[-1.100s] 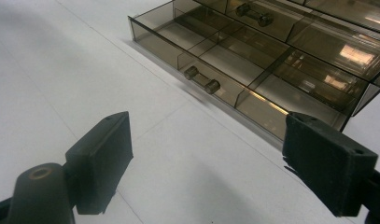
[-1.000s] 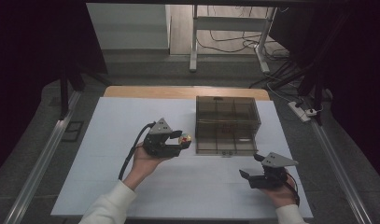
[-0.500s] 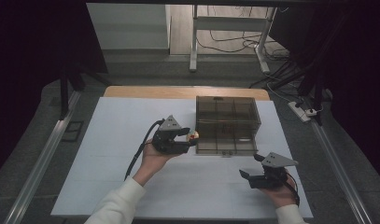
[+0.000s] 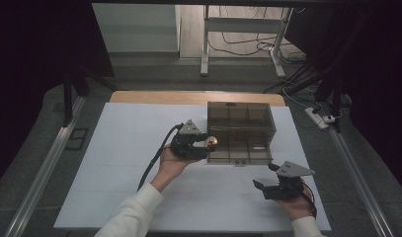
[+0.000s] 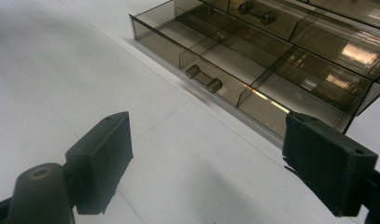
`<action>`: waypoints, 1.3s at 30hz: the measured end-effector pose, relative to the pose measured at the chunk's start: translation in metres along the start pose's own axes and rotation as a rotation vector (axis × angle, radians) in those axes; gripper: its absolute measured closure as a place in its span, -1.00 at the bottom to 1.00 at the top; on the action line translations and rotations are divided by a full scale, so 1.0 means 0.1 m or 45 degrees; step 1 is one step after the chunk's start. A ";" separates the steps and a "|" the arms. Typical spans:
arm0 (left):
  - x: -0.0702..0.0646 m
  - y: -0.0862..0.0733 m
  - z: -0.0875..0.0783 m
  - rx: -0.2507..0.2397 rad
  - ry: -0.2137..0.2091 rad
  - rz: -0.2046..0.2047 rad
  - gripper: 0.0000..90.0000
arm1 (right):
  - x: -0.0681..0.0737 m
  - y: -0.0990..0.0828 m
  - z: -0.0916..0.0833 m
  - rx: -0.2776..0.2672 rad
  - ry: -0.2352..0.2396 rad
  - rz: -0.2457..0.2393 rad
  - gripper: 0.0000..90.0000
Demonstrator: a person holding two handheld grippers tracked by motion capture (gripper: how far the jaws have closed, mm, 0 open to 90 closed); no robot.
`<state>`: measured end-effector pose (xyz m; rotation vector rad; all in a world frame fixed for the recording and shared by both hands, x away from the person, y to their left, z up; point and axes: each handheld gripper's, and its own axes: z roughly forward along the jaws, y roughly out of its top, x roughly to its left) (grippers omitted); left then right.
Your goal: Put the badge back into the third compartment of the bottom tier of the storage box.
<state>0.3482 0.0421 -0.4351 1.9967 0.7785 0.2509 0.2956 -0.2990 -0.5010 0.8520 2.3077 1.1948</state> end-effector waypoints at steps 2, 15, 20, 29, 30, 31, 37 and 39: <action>-0.01 0.02 0.03 0.003 -0.002 0.003 0.02 | 0.00 0.00 0.00 0.001 0.001 0.000 -0.65; -0.12 0.09 0.21 0.023 -0.032 0.033 0.02 | 0.01 0.00 0.01 0.006 -0.003 -0.004 -0.65; -0.14 0.11 0.28 0.025 -0.051 0.030 0.02 | 0.03 0.01 0.01 -0.002 -0.014 -0.003 -0.65; -0.19 0.15 0.44 0.015 -0.093 0.046 0.02 | 0.04 0.01 0.08 0.022 -0.025 0.000 -0.65; -0.20 0.15 0.46 0.015 -0.095 0.050 0.02 | 0.03 0.01 0.09 0.017 -0.020 -0.002 -0.65; -0.21 0.15 0.48 0.017 -0.096 0.057 0.02 | 0.03 0.02 0.09 0.016 -0.019 -0.003 -0.65; -0.21 0.19 0.59 0.025 -0.096 0.088 0.02 | 0.01 0.02 0.11 0.000 -0.014 0.008 -0.64; -0.20 0.20 0.61 0.023 -0.098 0.082 0.02 | 0.01 0.02 0.12 0.011 -0.019 -0.001 -0.64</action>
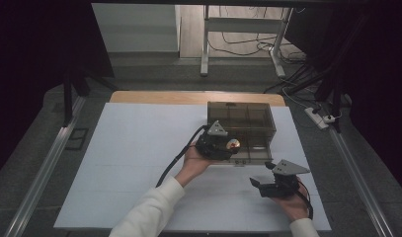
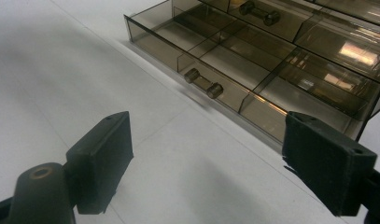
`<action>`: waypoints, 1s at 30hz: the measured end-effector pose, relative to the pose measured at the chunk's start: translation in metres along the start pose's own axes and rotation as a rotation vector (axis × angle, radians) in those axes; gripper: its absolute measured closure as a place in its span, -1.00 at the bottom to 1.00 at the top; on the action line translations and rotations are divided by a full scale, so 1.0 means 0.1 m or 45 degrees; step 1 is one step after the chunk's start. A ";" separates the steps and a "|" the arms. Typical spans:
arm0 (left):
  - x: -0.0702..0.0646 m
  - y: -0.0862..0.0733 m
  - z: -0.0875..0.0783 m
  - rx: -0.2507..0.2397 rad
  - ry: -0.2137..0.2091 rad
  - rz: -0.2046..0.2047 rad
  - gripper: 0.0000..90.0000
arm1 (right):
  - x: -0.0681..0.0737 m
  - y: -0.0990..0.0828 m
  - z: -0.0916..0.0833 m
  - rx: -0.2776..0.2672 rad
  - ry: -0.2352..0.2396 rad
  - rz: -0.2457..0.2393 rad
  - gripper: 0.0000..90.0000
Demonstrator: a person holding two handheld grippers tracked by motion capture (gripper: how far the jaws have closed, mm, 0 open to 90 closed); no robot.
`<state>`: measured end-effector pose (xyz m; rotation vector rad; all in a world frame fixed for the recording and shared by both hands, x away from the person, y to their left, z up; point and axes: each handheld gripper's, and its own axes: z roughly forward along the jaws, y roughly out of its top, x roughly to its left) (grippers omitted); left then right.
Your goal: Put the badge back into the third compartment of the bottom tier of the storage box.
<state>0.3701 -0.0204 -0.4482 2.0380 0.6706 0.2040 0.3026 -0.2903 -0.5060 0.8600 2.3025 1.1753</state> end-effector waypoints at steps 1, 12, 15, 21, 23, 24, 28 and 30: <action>0.01 0.00 0.02 0.000 0.001 -0.001 0.02 | 0.00 0.00 0.01 -0.002 0.005 0.000 -0.64; 0.06 0.07 0.12 0.013 0.005 -0.010 0.02 | -0.02 0.00 0.00 -0.011 0.003 0.006 -0.64; 0.04 0.11 0.17 0.008 -0.005 -0.014 0.02 | -0.02 0.01 0.00 -0.015 0.000 0.010 -0.64; 0.00 0.17 0.28 0.021 -0.017 0.003 0.02 | -0.03 0.01 0.00 -0.024 -0.005 0.019 -0.64; -0.02 0.18 0.32 0.023 -0.017 0.006 0.02 | -0.04 0.01 0.00 -0.023 -0.002 0.018 -0.64; -0.02 0.19 0.34 0.027 -0.015 0.011 0.02 | -0.04 0.00 0.00 -0.023 -0.001 0.018 -0.64; -0.03 0.20 0.42 0.031 -0.019 0.008 0.02 | -0.04 0.00 0.01 -0.015 0.000 0.018 -0.64; -0.03 0.22 0.45 0.032 -0.020 0.008 0.02 | -0.04 0.00 0.01 -0.016 0.004 0.018 -0.64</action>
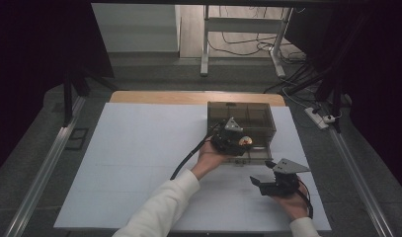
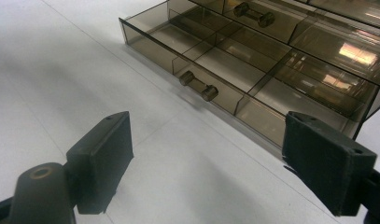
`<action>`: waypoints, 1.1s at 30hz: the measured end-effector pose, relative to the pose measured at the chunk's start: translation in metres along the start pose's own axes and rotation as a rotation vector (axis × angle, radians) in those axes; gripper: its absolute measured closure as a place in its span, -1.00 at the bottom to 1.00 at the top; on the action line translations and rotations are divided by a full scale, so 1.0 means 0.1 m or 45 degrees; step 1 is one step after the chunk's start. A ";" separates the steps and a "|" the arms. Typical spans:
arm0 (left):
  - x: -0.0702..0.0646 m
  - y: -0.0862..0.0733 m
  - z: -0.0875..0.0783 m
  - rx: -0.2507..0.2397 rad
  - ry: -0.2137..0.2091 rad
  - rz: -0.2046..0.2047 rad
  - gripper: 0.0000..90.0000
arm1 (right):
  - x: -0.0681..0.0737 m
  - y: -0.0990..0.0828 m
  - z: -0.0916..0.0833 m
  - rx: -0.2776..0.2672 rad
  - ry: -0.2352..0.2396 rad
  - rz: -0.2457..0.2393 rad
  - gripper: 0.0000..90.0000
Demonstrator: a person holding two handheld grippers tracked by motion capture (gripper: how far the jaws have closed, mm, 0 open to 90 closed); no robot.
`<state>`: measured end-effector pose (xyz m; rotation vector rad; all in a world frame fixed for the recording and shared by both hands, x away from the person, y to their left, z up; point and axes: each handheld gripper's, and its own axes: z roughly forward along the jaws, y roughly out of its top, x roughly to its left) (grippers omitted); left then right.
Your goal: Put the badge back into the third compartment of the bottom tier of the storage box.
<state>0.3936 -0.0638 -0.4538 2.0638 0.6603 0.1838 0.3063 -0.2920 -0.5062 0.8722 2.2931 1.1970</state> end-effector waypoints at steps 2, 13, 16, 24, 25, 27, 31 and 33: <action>0.00 0.02 0.04 0.000 0.000 -0.006 0.02 | 0.00 0.00 0.00 -0.001 0.002 0.002 -0.64; -0.01 0.07 0.27 0.022 0.004 -0.017 0.02 | -0.01 0.00 0.00 -0.002 -0.001 0.006 -0.64; -0.02 0.08 0.32 0.025 0.006 -0.015 0.02 | -0.02 0.00 -0.01 -0.001 -0.005 0.006 -0.64; -0.03 0.11 0.42 0.025 0.006 -0.011 0.02 | -0.02 -0.01 -0.01 0.006 -0.005 0.007 -0.64; -0.03 0.12 0.44 0.025 0.006 -0.012 0.02 | -0.02 -0.01 -0.01 0.007 -0.006 0.007 -0.64; -0.03 0.12 0.46 0.023 0.004 -0.009 0.02 | -0.02 -0.01 -0.01 0.008 -0.004 0.010 -0.64; -0.06 0.13 0.52 0.017 -0.002 -0.003 0.02 | -0.02 -0.01 0.00 0.013 -0.007 0.010 -0.64; -0.06 0.13 0.56 0.019 -0.003 -0.001 0.02 | -0.02 -0.02 0.00 0.016 -0.004 0.011 -0.64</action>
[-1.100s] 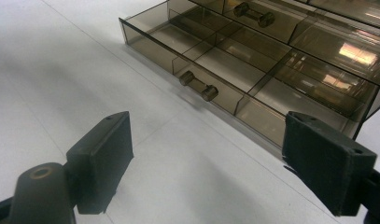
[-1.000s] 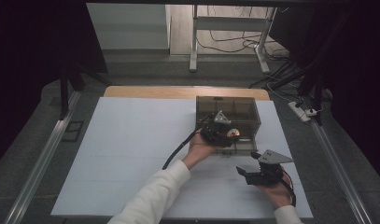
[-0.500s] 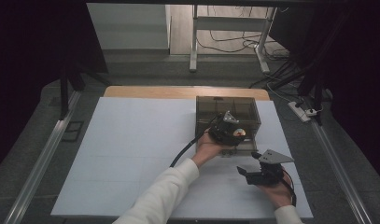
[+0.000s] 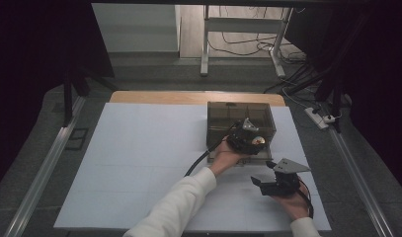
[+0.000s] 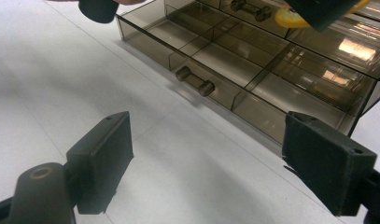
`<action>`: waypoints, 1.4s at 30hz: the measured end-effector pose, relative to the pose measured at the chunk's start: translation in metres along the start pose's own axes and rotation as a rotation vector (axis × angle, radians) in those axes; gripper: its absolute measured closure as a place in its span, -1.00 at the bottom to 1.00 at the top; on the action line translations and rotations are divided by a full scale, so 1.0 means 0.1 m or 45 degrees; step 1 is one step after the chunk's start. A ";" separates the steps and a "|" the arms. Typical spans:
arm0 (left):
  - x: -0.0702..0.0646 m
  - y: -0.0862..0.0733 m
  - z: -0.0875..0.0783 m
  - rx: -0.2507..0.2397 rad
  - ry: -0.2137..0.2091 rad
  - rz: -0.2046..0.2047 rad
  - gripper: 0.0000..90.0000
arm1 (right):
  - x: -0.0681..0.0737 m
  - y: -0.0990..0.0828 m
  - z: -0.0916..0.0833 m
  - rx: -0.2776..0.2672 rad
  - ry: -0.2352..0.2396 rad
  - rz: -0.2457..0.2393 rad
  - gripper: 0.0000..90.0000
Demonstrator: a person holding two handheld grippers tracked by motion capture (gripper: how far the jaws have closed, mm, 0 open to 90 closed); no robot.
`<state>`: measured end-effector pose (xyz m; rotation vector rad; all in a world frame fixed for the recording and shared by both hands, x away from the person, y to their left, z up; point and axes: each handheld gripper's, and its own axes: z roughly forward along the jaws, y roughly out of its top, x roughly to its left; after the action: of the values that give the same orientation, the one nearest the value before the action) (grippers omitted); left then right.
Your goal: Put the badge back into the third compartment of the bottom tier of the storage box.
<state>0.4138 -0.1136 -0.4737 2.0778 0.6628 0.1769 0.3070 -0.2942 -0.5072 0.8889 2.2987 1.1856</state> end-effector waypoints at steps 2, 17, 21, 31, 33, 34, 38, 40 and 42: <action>-0.01 -0.01 0.04 0.001 0.003 -0.004 -0.03 | 0.00 0.00 0.00 0.000 0.000 -0.002 -0.64; -0.02 -0.05 -0.21 -0.019 -0.029 -0.010 -0.26 | 0.01 0.00 0.00 0.006 -0.003 -0.005 -0.64; -0.03 -0.07 -0.31 -0.015 -0.028 0.000 -0.25 | 0.01 0.00 0.00 0.003 -0.007 -0.004 -0.64; 0.02 -0.23 -0.65 -0.026 0.013 0.013 -0.28 | 0.01 0.00 0.01 0.007 -0.007 -0.012 -0.64; 0.05 -0.28 -0.72 -0.024 0.022 0.010 -0.28 | 0.01 0.00 0.01 0.008 -0.008 -0.013 -0.64; 0.06 -0.31 -0.76 -0.023 0.030 0.005 -0.29 | 0.01 0.00 0.01 0.009 -0.008 -0.013 -0.64; 0.10 -0.41 -0.87 -0.020 0.045 -0.006 -0.29 | 0.01 0.00 0.02 0.009 -0.009 -0.016 -0.64; 0.11 -0.46 -0.94 -0.013 0.047 0.003 -0.31 | 0.01 0.00 0.02 0.009 -0.010 -0.015 -0.64; 0.10 -0.52 -1.01 -0.013 0.057 0.005 -0.32 | 0.01 0.00 0.02 0.010 -0.009 -0.016 -0.64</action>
<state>0.3651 -0.0115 -0.4593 2.0708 0.6837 0.2291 0.3075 -0.2921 -0.5080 0.8789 2.3015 1.1669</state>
